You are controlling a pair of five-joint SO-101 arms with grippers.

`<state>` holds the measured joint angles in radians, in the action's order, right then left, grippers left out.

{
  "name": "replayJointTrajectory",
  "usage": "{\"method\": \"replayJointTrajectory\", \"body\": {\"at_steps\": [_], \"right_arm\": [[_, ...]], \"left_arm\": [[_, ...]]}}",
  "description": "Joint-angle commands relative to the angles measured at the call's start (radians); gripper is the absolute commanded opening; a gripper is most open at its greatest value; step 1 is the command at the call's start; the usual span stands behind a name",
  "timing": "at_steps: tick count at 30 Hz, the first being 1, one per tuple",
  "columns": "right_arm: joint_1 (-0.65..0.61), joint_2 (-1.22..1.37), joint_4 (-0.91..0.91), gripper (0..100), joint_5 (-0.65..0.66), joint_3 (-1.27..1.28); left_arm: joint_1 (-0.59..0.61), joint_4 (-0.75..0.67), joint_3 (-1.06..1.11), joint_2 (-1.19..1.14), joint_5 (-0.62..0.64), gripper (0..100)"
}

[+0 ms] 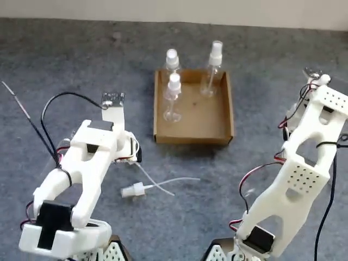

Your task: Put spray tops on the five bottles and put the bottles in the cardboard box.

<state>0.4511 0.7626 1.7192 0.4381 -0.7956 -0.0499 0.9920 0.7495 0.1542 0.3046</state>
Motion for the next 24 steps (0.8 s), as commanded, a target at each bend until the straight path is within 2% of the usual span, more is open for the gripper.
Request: {"method": "replayJointTrajectory", "body": {"at_steps": [1, 7, 11, 15, 24], "right_arm": [[-0.010, -0.013, 0.013, 0.4, -0.003, -0.054], [0.004, -0.045, 0.048, 0.4, 0.031, -0.064], [-0.010, -0.143, 0.048, 0.4, 0.106, -0.022], [-0.031, -0.278, 0.048, 0.5, 0.121, 0.125], [-0.124, -0.697, 0.035, 12.1, 0.456, 0.717]], "left_arm": [[-0.015, -0.063, -0.039, -0.008, 0.005, 14], [0.001, -0.117, -0.047, -0.062, -0.002, 13], [0.019, -0.152, -0.048, -0.070, -0.097, 11], [0.041, -0.152, -0.068, -0.068, -0.140, 7], [0.050, -0.152, -0.074, -0.068, -0.338, 7]]}}
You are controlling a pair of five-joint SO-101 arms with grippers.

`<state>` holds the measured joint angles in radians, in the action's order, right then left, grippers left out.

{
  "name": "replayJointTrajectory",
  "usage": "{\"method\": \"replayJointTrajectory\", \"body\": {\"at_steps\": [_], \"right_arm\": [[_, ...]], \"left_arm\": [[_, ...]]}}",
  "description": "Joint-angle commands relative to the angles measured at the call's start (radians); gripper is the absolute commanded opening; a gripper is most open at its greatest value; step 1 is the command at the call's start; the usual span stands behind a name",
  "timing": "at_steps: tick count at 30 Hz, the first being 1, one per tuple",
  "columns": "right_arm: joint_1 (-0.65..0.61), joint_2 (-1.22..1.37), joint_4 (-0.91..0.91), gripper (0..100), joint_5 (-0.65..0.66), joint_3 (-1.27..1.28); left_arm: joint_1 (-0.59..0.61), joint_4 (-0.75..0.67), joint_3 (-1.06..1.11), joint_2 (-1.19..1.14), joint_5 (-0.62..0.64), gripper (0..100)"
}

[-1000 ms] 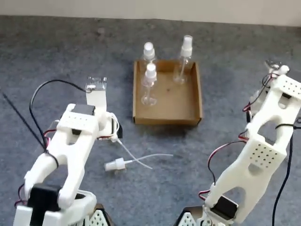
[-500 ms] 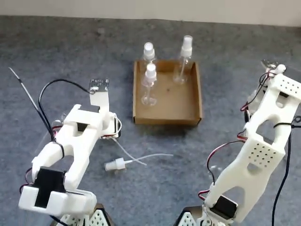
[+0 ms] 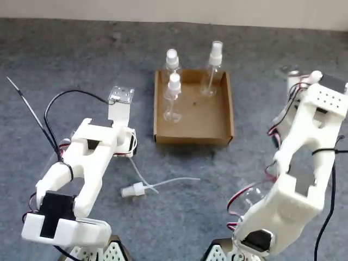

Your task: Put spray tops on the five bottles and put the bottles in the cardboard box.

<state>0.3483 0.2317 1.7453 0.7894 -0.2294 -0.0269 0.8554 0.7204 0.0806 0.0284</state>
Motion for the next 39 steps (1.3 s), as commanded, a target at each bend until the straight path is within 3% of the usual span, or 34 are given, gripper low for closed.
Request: {"method": "replayJointTrajectory", "body": {"at_steps": [1, 7, 12, 20, 27, 33, 39], "right_arm": [[-0.025, -0.205, -0.010, 12.5, 0.123, 0.217], [-0.018, -0.377, -0.245, 12.8, 0.127, 0.578], [-0.068, -0.501, -0.254, 12.8, 0.133, 0.789], [-0.108, -0.664, -0.269, 12.8, 0.135, 0.952], [-0.105, -0.611, -0.475, 18.2, 0.133, 1.095], [0.025, -0.544, -0.671, 20.1, 0.133, 1.158], [0.217, -0.512, -0.819, 6.3, 0.130, 1.072]], "left_arm": [[0.031, -0.015, -0.045, 0.005, -0.077, 7], [0.039, -0.014, -0.038, 0.005, -0.091, 7], [0.035, -0.014, -0.038, -0.002, -0.091, 7], [0.038, -0.014, -0.036, -0.004, -0.091, 7], [0.039, -0.014, -0.035, -0.004, -0.091, 7], [0.039, -0.014, -0.035, -0.004, -0.091, 7], [0.039, -0.014, -0.035, -0.004, -0.091, 7]]}}
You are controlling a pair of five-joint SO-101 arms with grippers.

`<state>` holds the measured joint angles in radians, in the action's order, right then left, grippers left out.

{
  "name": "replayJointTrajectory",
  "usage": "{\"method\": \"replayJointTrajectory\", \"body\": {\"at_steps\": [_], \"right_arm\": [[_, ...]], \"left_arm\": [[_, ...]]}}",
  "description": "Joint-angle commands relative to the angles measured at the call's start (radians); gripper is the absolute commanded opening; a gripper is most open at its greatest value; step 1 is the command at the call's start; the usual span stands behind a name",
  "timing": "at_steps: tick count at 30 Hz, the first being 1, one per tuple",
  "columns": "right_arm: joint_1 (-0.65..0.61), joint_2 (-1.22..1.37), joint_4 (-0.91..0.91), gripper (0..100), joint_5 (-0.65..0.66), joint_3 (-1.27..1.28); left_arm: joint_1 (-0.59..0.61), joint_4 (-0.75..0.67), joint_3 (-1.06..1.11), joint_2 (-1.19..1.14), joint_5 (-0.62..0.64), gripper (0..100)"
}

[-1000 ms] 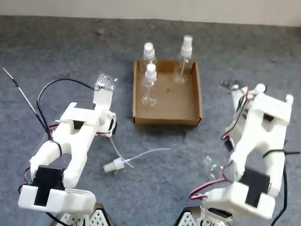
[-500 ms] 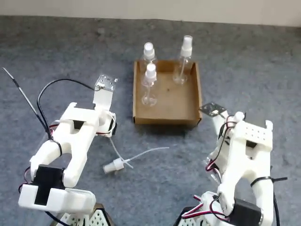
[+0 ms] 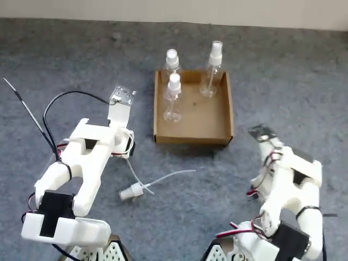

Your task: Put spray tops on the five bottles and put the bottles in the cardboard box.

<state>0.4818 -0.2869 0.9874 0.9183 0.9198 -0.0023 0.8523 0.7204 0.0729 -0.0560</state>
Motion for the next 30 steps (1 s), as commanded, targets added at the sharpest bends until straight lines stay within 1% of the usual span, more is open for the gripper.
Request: {"method": "replayJointTrajectory", "body": {"at_steps": [1, 4, 9, 14, 16, 20, 23, 26, 28, 30], "right_arm": [[0.102, 0.016, -0.061, 4.8, 0.002, -0.105], [0.133, 0.073, -0.058, 3.4, -0.006, -0.202], [0.125, 0.240, -0.050, 3.1, -0.155, -0.410], [0.054, 0.441, 0.111, 3.1, -0.273, -0.680], [0.030, 0.504, 0.163, 3.1, -0.298, -0.777], [0.001, 0.578, 0.234, 3.5, -0.301, -0.912], [-0.001, 0.598, 0.257, 4.5, -0.301, -0.923], [0.004, 0.601, 0.265, 10.3, -0.301, -0.921], [0.007, 0.602, 0.265, 13.5, -0.301, -0.921], [0.007, 0.602, 0.265, 14.9, -0.301, -0.921]], "left_arm": [[0.015, -0.011, -0.035, 0.004, -0.006, 7], [0.015, -0.011, -0.035, 0.004, -0.006, 7], [0.015, -0.009, -0.035, 0.004, -0.006, 7], [0.015, 0.003, -0.044, 0.004, -0.009, 7], [0.015, 0.025, -0.050, 0.004, -0.068, 7], [0.015, 0.172, -0.117, 0.002, -0.278, 7], [0.044, 0.250, -0.183, 0.004, -0.388, 7], [0.068, 0.296, -0.245, 0.004, -0.473, 7], [0.076, 0.292, -0.271, 0.002, -0.497, 7], [0.093, 0.273, -0.305, 0.004, -0.454, 7]]}}
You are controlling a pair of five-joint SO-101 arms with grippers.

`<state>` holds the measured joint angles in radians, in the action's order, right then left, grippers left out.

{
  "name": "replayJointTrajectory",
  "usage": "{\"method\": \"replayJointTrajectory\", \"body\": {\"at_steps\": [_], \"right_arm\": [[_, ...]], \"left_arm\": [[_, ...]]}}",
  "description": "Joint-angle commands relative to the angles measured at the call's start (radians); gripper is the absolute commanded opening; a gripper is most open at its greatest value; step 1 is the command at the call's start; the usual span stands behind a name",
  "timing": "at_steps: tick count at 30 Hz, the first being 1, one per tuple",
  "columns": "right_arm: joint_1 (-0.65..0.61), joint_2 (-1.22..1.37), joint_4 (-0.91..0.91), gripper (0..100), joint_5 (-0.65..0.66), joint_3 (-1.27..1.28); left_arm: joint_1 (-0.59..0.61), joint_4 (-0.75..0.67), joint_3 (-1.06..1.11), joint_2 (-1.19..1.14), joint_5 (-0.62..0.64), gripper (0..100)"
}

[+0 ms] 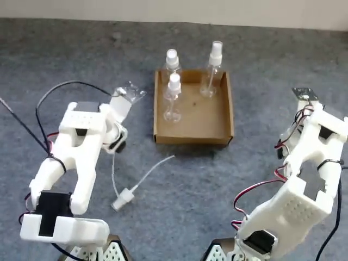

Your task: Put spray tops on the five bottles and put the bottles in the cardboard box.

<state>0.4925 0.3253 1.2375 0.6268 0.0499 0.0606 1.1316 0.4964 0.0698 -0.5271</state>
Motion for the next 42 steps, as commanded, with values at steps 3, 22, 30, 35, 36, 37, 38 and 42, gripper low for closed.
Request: {"method": "replayJointTrajectory", "body": {"at_steps": [3, 22, 30, 35, 36, 37, 38, 42], "right_arm": [[-0.007, -0.010, 0.015, 14.9, -0.009, -0.051], [-0.004, -0.010, 0.042, 15.3, -0.009, -0.051], [-0.004, -0.010, 0.042, 15.3, -0.008, -0.053], [-0.004, -0.010, 0.042, 15.3, -0.008, -0.053], [-0.004, -0.010, 0.042, 15.3, -0.008, -0.053], [-0.004, -0.010, 0.042, 15.3, -0.008, -0.053], [-0.004, -0.010, 0.042, 15.3, -0.008, -0.053], [-0.010, -0.015, 0.042, 15.3, -0.008, -0.053]], "left_arm": [[0.028, -0.002, -0.104, 0.005, -0.046, 7], [0.019, 0.112, -0.125, 0.008, 0.071, 21], [0.035, -0.057, 0.033, 0.004, 0.175, 15], [0.033, -0.180, 0.173, 0.004, 0.207, 14], [0.033, -0.199, 0.194, 0.004, 0.206, 14], [0.033, -0.216, 0.214, 0.004, 0.206, 14], [0.033, -0.230, 0.229, 0.004, 0.206, 14], [0.028, -0.249, 0.245, 0.010, 0.206, 9]]}}
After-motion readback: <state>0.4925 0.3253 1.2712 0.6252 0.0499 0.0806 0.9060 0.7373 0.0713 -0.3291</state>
